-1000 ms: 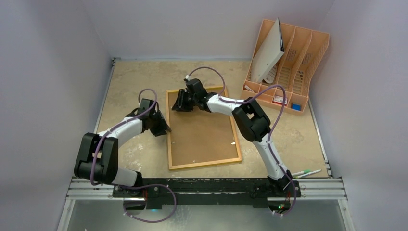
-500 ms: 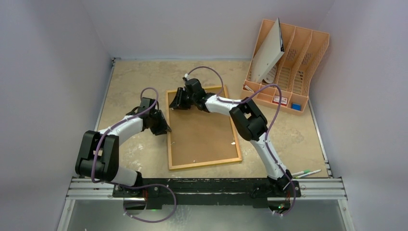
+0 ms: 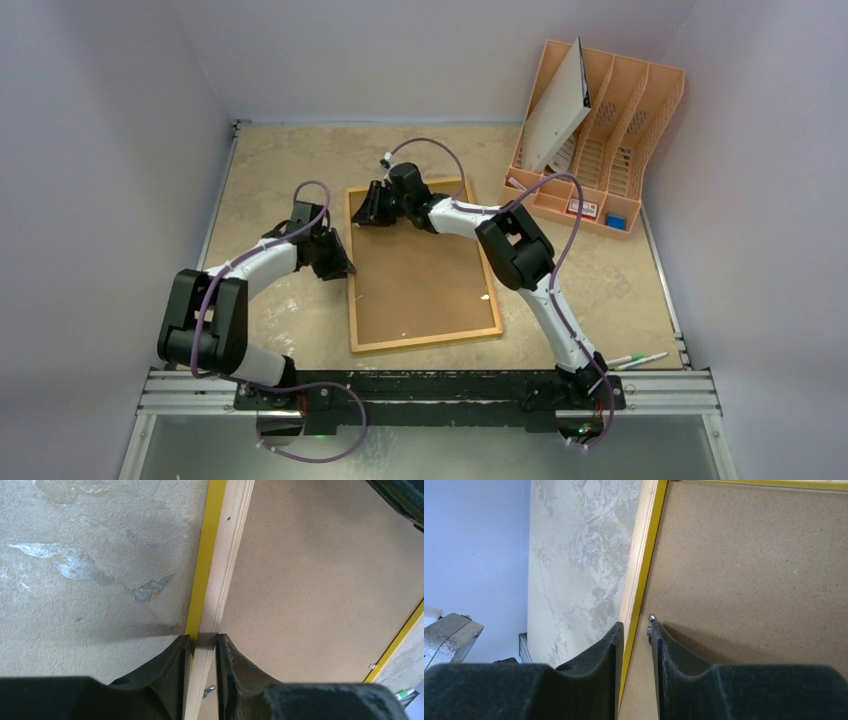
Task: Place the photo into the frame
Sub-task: Install the photo frame at the center of the board.
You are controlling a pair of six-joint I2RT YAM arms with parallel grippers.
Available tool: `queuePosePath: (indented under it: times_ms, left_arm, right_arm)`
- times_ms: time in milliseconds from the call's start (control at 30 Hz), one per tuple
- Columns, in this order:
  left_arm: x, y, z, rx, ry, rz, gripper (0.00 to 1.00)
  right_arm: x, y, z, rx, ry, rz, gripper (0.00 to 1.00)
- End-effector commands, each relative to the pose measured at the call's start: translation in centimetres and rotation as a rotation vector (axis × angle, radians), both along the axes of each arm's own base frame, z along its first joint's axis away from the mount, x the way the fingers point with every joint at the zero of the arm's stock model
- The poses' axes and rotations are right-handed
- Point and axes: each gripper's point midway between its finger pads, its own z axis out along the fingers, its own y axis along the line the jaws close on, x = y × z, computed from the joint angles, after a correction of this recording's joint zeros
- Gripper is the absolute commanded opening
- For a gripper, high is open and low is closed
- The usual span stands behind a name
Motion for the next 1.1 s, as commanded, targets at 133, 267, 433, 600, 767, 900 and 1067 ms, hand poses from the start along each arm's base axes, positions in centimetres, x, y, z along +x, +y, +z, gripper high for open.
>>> queuePosePath:
  times_ms: [133,267,433,600,767,900,1067]
  left_arm:
    - [-1.0,0.6,-1.8,0.045,0.059,-0.028,0.23]
    - [-0.9,0.7,-1.8,0.046,0.060,-0.029,0.23]
    - [-0.8,0.6,-1.9,0.045,0.060,-0.027,0.23]
    - [-0.7,0.7,-1.8,0.046,0.057,-0.025,0.23]
    - [-0.8,0.7,-1.9,0.049,0.061,-0.031,0.22]
    - [-0.9,0.7,-1.9,0.051,0.063,-0.033,0.22]
    - [-1.2,0.8,-1.9,0.055,0.066,-0.034,0.22]
  right_arm:
    - [-2.2,0.5,-2.5,0.021,0.063,0.052,0.28]
    - [-3.1,0.3,-2.9,0.023,0.120,0.037,0.27]
    - [-3.7,0.0,-3.5,0.026,0.180,0.011,0.26]
    - [-3.6,0.1,-3.6,0.025,0.194,-0.002,0.26]
    - [-3.2,0.1,-4.2,0.023,0.181,-0.019,0.26]
    - [-2.3,0.1,-4.4,0.012,0.161,-0.058,0.26]
    - [-1.1,0.0,-4.2,-0.002,0.133,-0.098,0.26]
